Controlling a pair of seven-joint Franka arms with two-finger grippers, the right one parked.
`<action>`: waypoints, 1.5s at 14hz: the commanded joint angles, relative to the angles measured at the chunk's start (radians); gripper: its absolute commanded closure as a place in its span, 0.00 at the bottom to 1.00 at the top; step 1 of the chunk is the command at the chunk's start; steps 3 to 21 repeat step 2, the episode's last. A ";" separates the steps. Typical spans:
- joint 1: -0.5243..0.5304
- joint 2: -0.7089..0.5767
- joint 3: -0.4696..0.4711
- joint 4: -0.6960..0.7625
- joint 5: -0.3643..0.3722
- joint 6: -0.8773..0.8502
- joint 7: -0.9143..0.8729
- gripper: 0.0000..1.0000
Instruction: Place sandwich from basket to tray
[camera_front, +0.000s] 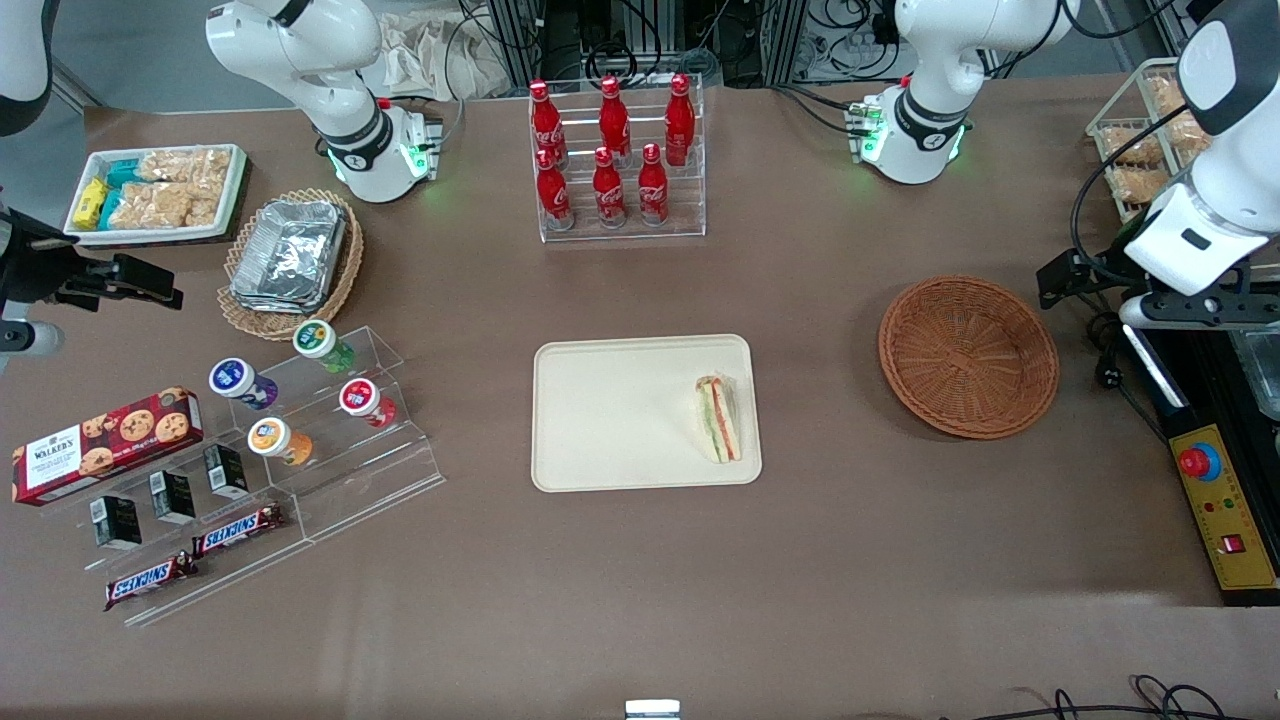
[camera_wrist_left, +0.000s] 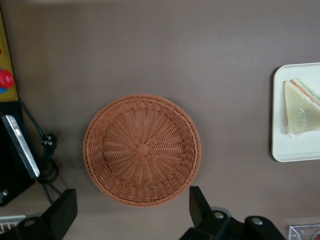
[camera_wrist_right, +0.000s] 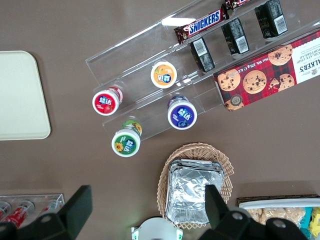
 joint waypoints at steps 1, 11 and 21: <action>-0.002 0.056 -0.006 0.129 0.023 -0.066 0.051 0.01; -0.002 0.082 -0.007 0.157 0.023 -0.083 0.091 0.01; -0.002 0.082 -0.007 0.157 0.023 -0.083 0.091 0.01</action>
